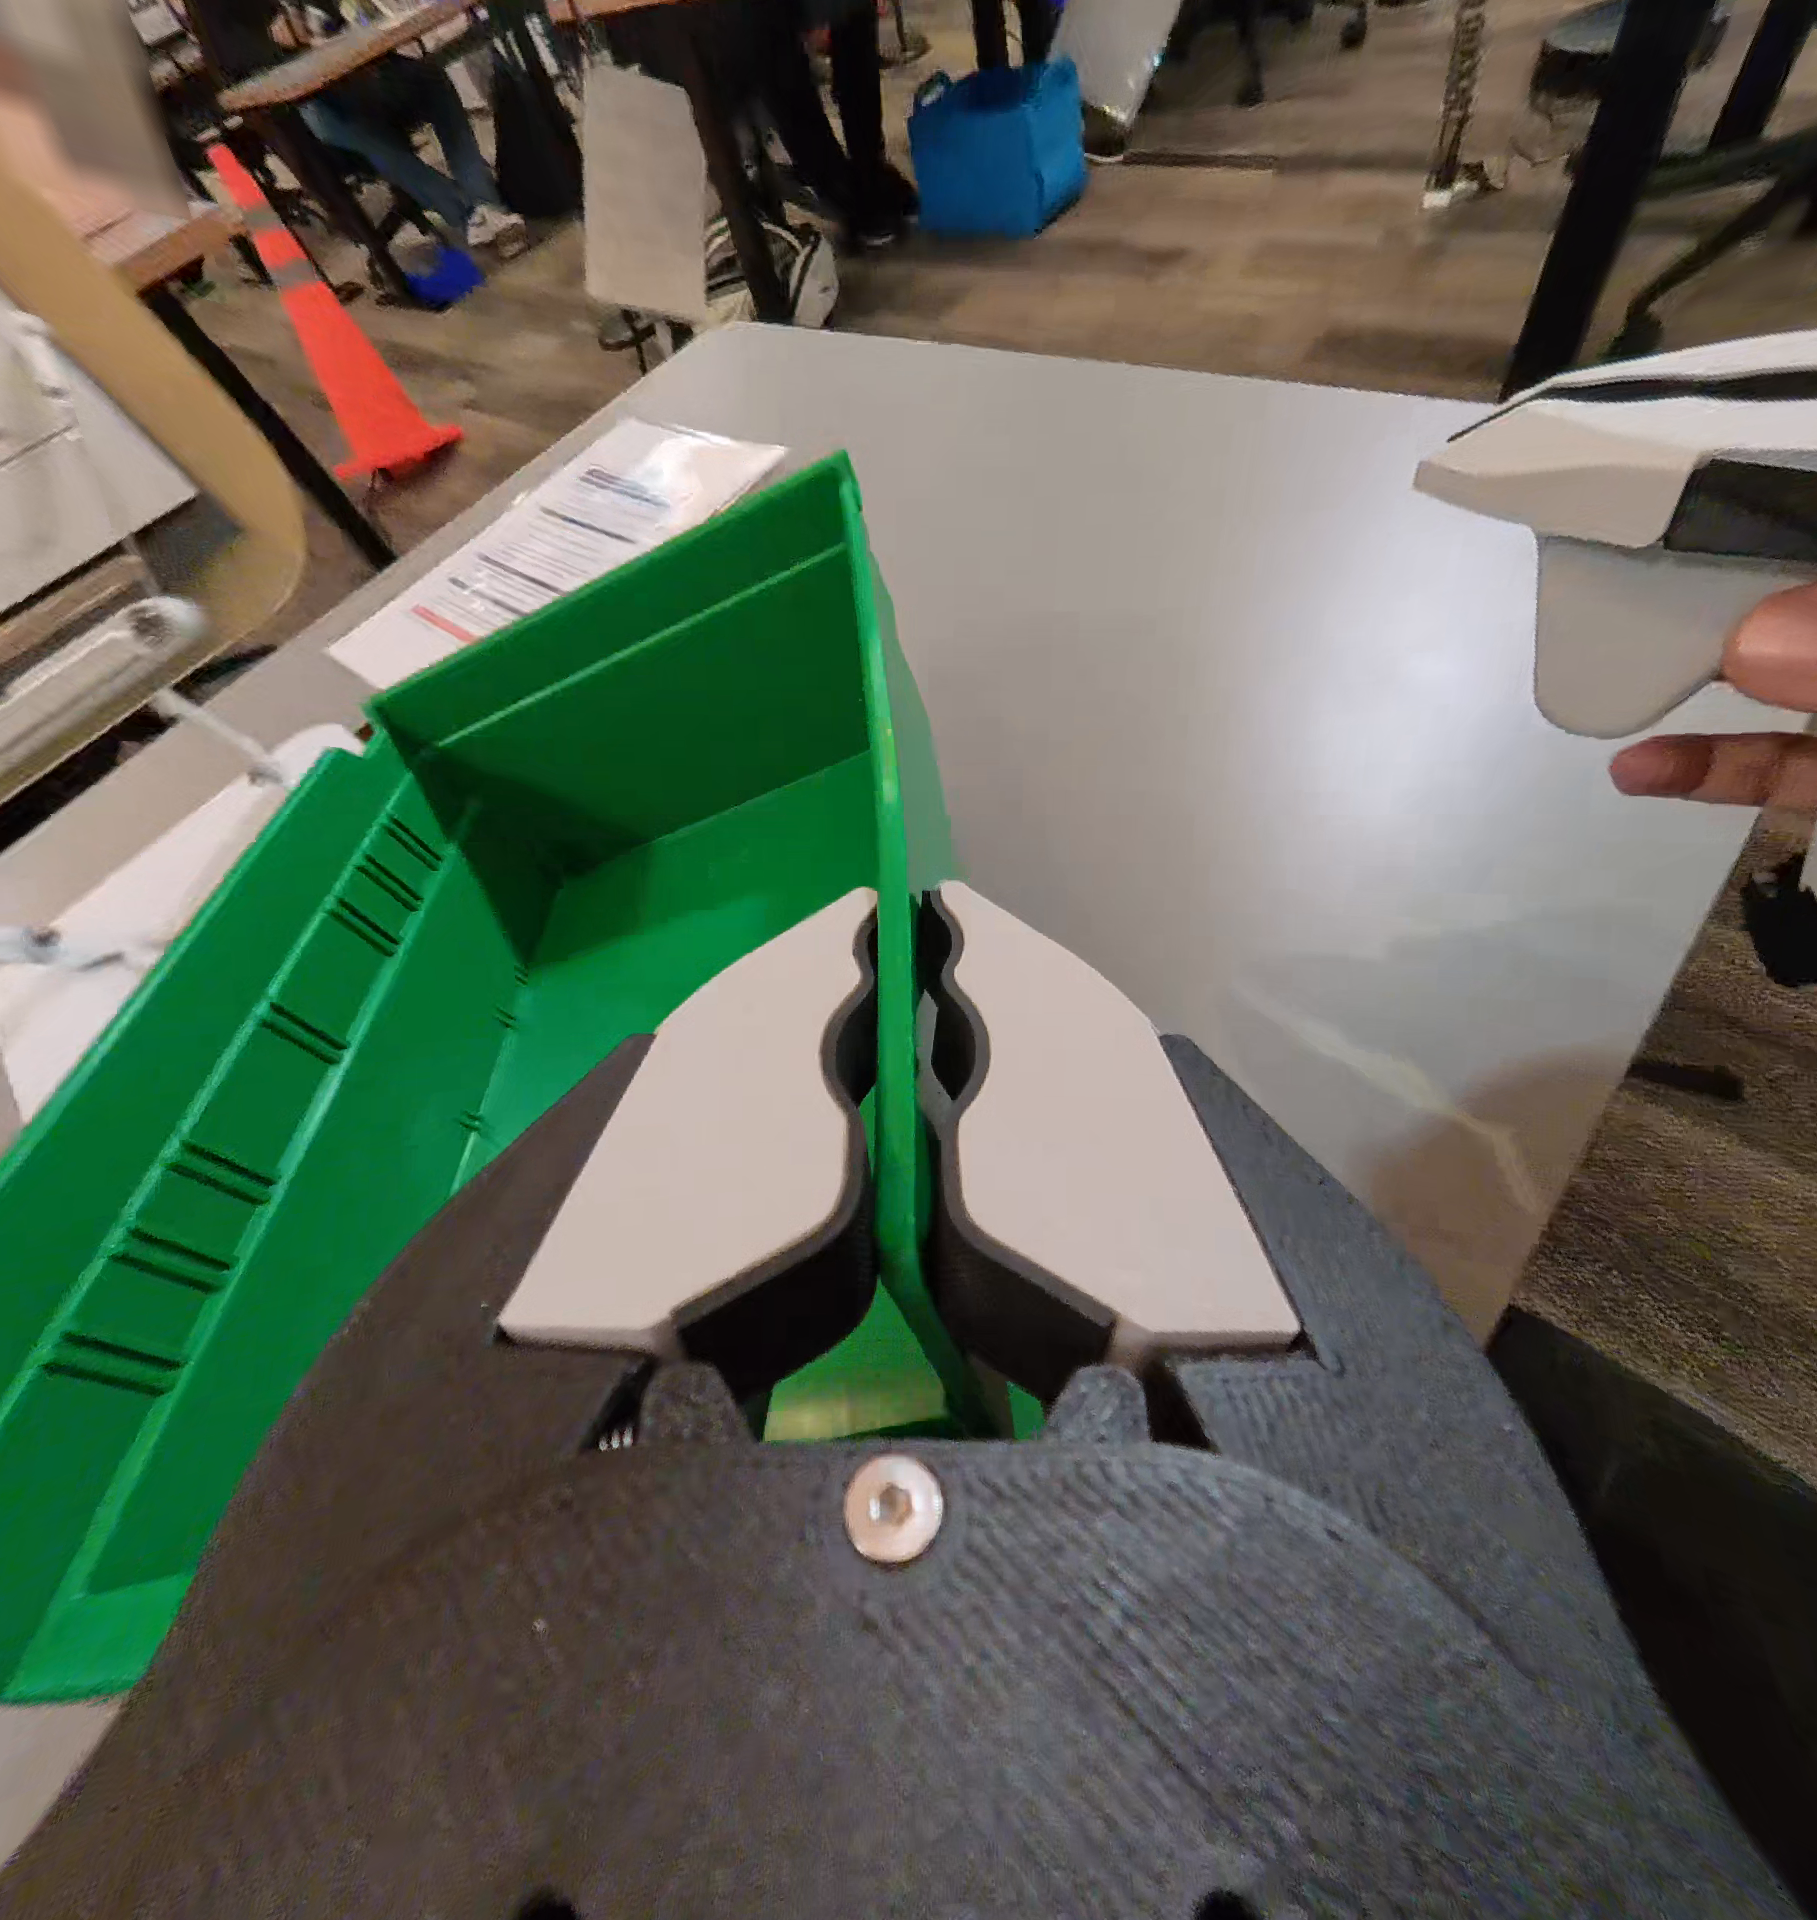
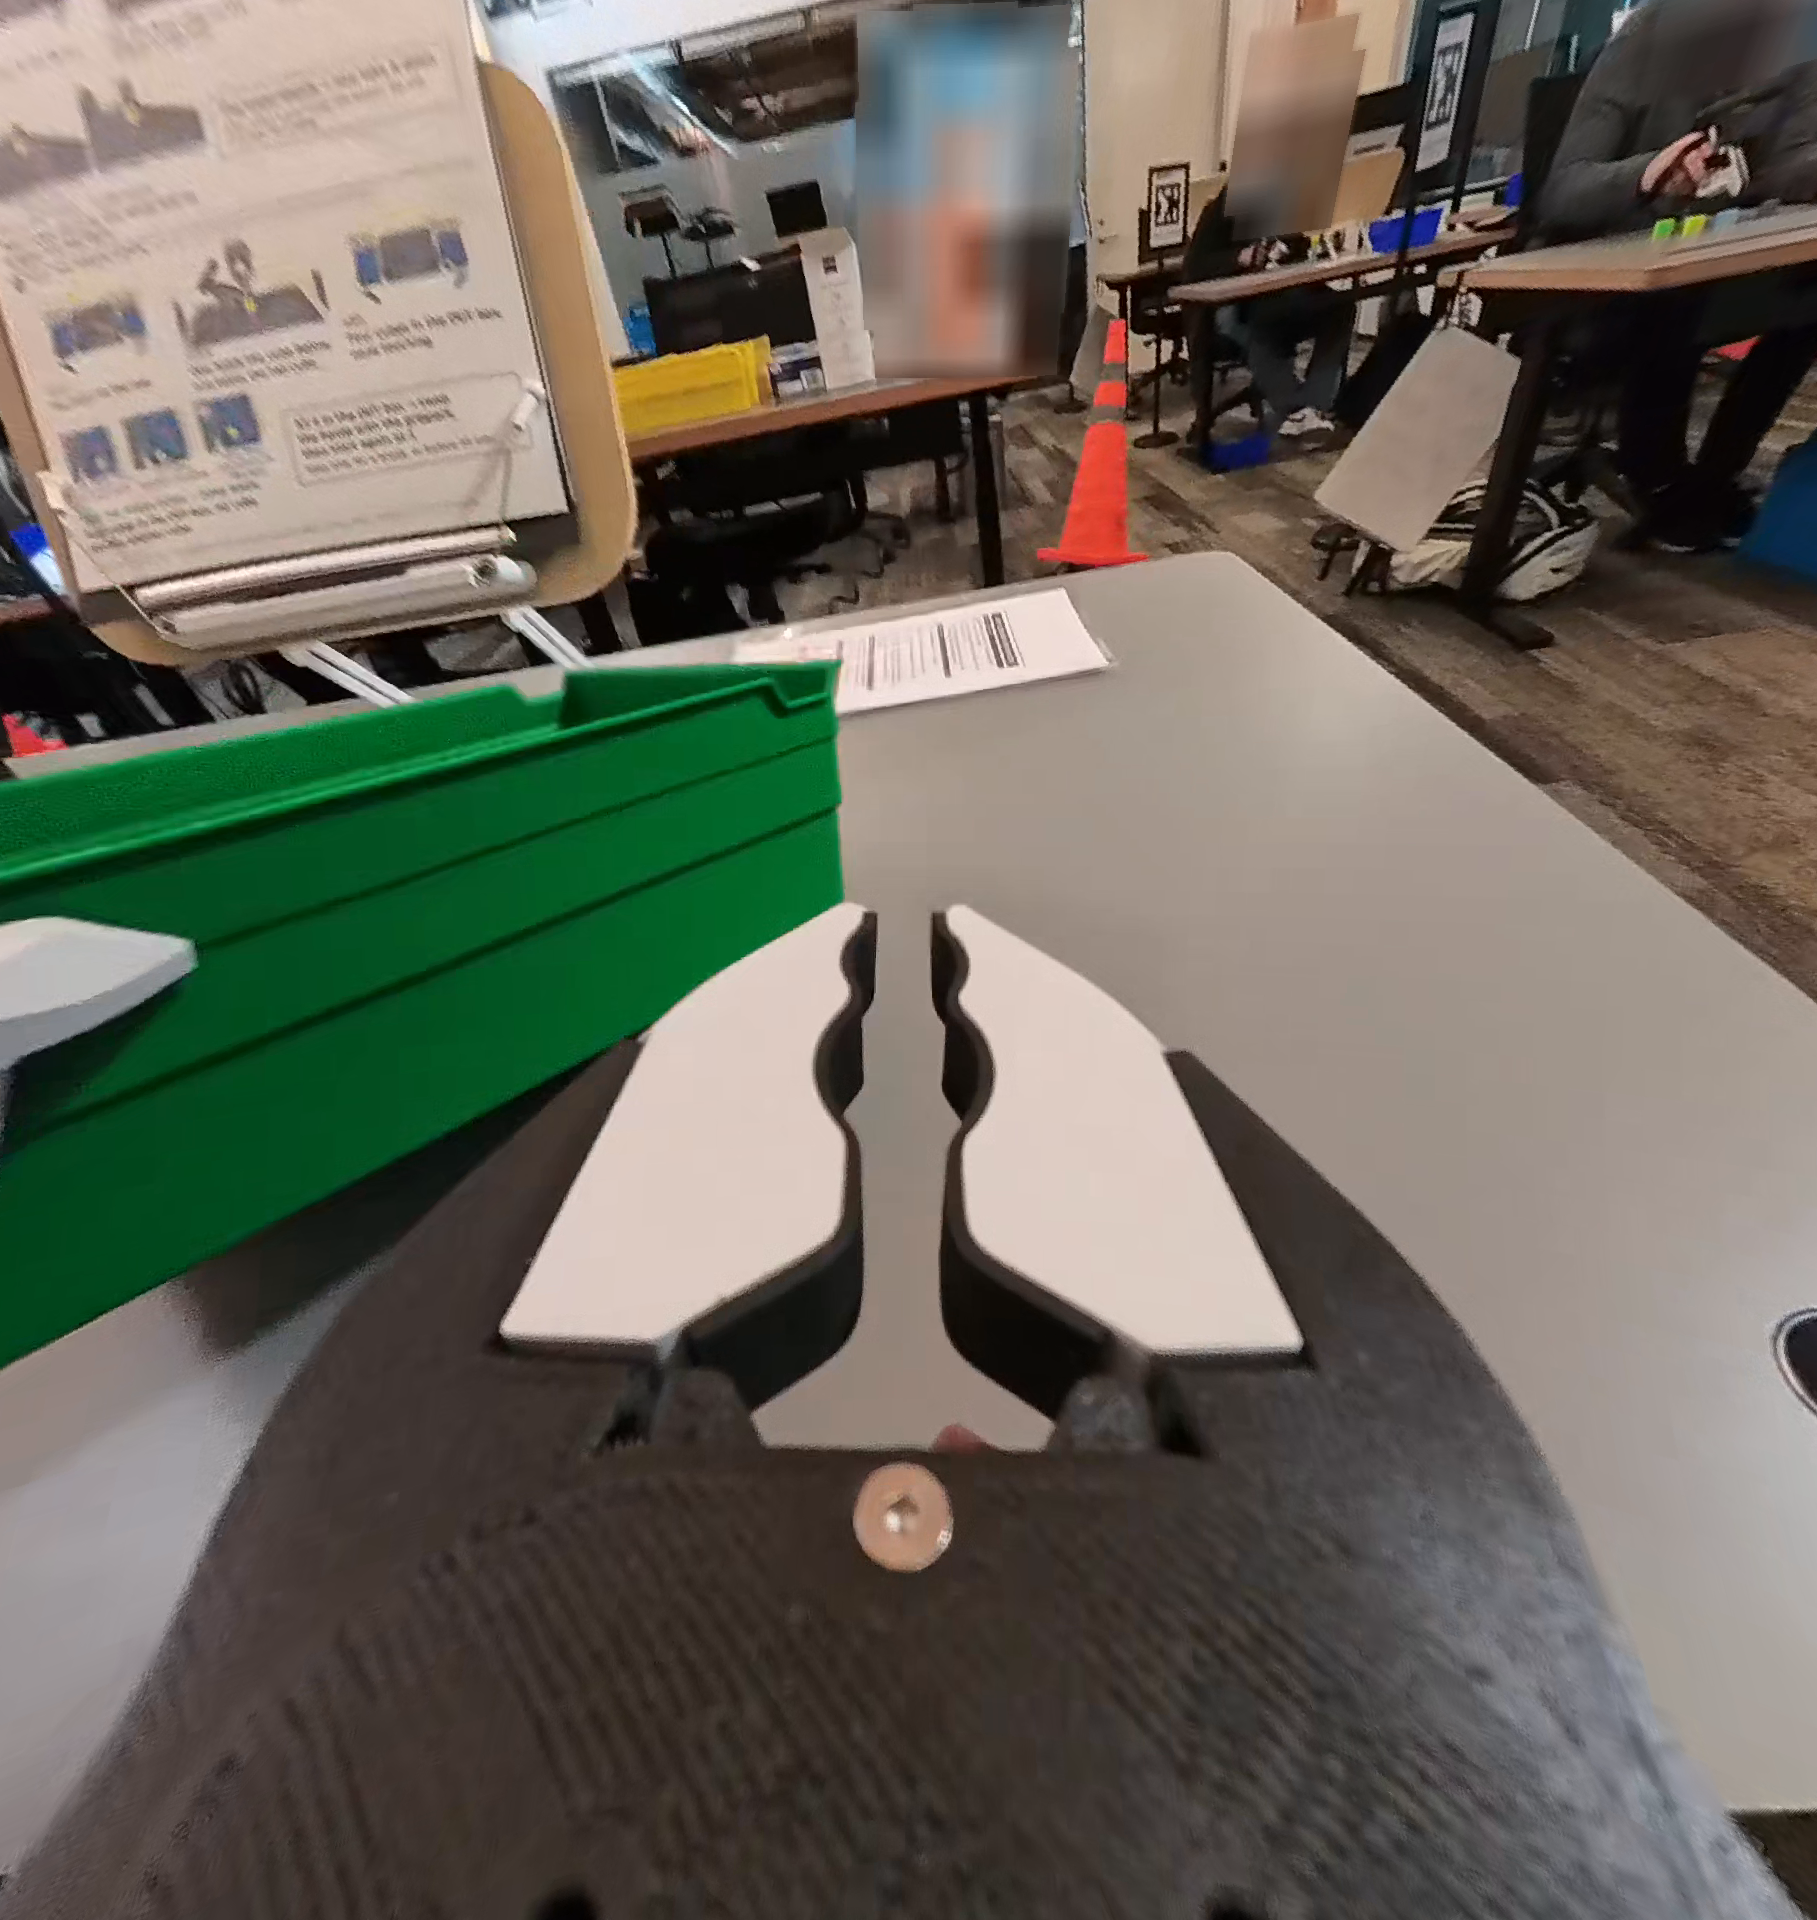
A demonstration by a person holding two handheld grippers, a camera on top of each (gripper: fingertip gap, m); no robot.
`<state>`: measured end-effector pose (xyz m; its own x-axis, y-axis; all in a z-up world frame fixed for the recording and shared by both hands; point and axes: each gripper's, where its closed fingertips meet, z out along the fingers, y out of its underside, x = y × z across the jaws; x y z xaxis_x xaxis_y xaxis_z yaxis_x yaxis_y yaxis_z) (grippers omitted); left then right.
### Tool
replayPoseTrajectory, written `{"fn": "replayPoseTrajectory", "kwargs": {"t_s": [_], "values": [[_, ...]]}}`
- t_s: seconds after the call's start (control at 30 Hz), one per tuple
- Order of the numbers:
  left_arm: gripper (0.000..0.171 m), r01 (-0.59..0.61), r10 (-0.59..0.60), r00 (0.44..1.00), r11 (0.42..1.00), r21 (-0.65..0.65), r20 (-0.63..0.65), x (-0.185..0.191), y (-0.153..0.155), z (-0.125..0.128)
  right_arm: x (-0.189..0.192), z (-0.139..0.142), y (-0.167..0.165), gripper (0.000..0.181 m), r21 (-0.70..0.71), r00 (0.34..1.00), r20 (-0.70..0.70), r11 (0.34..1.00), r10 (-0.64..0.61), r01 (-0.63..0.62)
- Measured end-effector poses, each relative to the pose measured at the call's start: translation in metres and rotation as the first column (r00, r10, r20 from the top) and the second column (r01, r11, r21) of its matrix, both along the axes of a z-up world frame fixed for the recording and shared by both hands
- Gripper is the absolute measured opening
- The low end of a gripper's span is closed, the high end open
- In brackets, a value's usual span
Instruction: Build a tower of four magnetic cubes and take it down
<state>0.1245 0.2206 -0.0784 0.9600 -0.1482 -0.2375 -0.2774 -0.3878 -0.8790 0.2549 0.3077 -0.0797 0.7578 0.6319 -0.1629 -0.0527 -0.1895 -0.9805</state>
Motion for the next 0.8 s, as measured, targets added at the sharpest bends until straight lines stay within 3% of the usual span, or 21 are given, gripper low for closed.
{"fn": "replayPoseTrajectory", "kwargs": {"t_s": [0.27,0.47,0.57,0.73,0.8], "values": [[0.006,0.039,-0.04,0.998,0.999,-0.016,-0.038,0.044,0.042,-0.039,-0.01,-0.019,0.003,0.013,-0.076,0.998,0.045,0.996,0.042,-0.038],[0.009,0.021,-0.022,0.981,1.0,-0.008,-0.191,0.057,0.045,-0.064,-0.023,-0.028,-0.005,0.017,-0.084,0.99,0.1,0.993,0.096,-0.088],[0.011,0.031,-0.026,0.974,0.999,0.02,-0.224,0.057,0.043,-0.062,-0.026,-0.027,-0.009,0.019,-0.058,0.986,0.125,0.993,0.112,-0.105],[0.052,0.061,-0.055,0.984,0.998,0.029,-0.169,0.057,0.02,-0.04,-0.028,-0.013,-0.018,0.04,0.009,0.987,0.1,0.992,0.124,-0.126],[0.057,0.088,-0.083,0.99,0.995,0.036,-0.113,0.051,-0.003,-0.023,-0.029,-0.001,-0.029,0.05,0.035,0.99,0.053,0.991,0.127,-0.129]]}}
